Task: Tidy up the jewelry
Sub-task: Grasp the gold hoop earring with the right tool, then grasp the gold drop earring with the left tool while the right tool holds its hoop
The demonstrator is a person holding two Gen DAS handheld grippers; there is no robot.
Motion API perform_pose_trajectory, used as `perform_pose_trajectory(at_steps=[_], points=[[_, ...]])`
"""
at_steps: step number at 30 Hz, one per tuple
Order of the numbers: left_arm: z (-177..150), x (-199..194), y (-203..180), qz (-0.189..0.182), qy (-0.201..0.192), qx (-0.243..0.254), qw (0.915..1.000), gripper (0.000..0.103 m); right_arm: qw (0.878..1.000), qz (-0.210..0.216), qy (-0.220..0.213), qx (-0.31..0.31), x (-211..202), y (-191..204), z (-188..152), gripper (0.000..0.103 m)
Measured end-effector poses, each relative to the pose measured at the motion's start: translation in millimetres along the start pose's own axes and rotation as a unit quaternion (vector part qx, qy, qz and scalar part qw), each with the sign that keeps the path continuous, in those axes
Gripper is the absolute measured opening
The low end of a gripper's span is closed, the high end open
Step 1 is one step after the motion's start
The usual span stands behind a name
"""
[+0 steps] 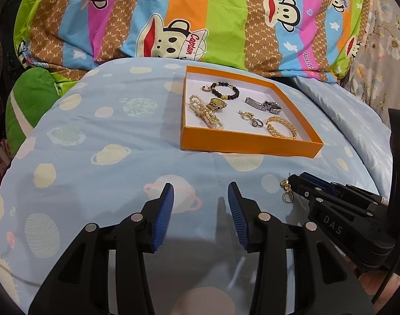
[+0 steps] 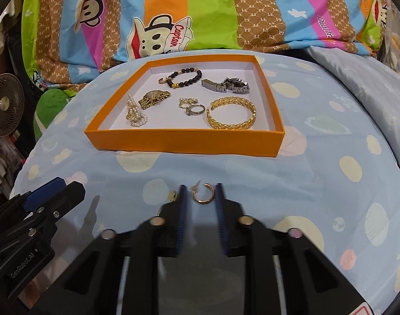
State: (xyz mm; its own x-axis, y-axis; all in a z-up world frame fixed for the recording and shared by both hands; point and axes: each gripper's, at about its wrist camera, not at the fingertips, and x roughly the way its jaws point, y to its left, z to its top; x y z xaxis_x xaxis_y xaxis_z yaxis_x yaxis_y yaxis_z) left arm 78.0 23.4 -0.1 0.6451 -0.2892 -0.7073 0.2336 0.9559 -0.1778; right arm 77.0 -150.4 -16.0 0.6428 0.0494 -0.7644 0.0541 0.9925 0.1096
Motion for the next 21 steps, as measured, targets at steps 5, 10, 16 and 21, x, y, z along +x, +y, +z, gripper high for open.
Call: perform_pose_trajectory(at_steps=[5, 10, 16, 21], points=[[-0.4, 1.5, -4.3, -0.006, 0.006, 0.010, 0.9999, 0.041, 0.999, 0.000, -0.016, 0.033, -13.2, -15.3, -8.1, 0.017], [-3.2, -0.2, -27.3, -0.019, 0.015, 0.036, 0.9991, 0.042, 0.998, -0.005, -0.027, 0.048, -33.9, -30.7, -24.8, 0.017], [-3.6, 9.6, -71.5, -0.045, 0.034, 0.059, 0.9966, 0.042, 0.997, -0.005, -0.028, 0.067, -45.7, -48.6, -38.1, 0.017], [-2.1, 27.6, -88.7, -0.038, 0.053, 0.063, 0.9959, 0.042, 0.997, 0.001, -0.028, 0.077, -47.2, -56.2, -42.4, 0.017]])
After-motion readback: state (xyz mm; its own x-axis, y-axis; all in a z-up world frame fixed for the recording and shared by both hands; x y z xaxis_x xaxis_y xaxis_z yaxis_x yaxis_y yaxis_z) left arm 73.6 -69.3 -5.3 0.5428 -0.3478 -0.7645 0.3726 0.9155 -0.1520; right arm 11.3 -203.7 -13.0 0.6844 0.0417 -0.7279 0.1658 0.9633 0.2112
